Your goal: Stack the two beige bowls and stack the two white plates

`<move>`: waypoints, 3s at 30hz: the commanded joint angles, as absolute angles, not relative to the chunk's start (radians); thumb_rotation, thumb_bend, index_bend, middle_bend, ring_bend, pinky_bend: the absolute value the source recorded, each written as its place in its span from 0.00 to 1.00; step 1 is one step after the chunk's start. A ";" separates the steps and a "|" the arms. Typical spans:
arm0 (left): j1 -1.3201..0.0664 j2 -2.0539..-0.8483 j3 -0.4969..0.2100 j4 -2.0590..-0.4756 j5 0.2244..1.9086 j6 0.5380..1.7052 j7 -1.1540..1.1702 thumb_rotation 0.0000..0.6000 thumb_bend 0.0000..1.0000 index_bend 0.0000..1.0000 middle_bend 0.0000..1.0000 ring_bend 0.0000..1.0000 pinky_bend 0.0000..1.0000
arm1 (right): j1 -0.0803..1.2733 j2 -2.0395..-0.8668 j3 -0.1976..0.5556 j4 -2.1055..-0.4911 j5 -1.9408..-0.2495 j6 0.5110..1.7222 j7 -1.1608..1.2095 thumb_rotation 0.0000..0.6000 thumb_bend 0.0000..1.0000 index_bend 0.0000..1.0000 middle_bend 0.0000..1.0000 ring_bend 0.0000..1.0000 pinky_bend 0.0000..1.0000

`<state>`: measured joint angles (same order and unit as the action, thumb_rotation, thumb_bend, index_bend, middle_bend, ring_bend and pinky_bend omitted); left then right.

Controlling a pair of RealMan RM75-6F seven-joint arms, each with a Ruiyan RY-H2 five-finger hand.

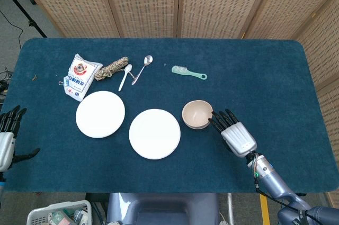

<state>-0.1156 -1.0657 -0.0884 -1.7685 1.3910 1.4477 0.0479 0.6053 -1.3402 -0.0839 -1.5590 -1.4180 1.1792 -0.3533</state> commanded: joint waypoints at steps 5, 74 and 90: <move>-0.116 -1.067 -0.089 -1.766 1.389 1.447 0.049 1.00 0.00 0.00 0.00 0.00 0.00 | 0.580 -1.376 -0.090 -1.512 -1.454 1.156 -0.320 1.00 0.52 0.00 0.00 0.00 0.00; -0.473 -1.420 -0.002 -1.462 1.741 1.119 0.059 1.00 0.00 0.00 0.00 0.00 0.00 | 0.110 -1.098 0.058 -1.500 -1.438 1.615 0.074 1.00 0.00 0.00 0.00 0.00 0.00; -0.555 -1.571 -0.023 -1.374 1.700 1.066 0.114 1.00 0.13 0.00 0.00 0.00 0.00 | 0.101 -1.104 0.082 -1.483 -1.442 1.581 0.090 1.00 0.00 0.00 0.00 0.00 0.00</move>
<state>-0.5501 -1.5667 -0.0230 -1.3763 1.7041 1.0712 0.1085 0.1007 -1.1035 0.0819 -1.4835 -1.4415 1.5809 0.0898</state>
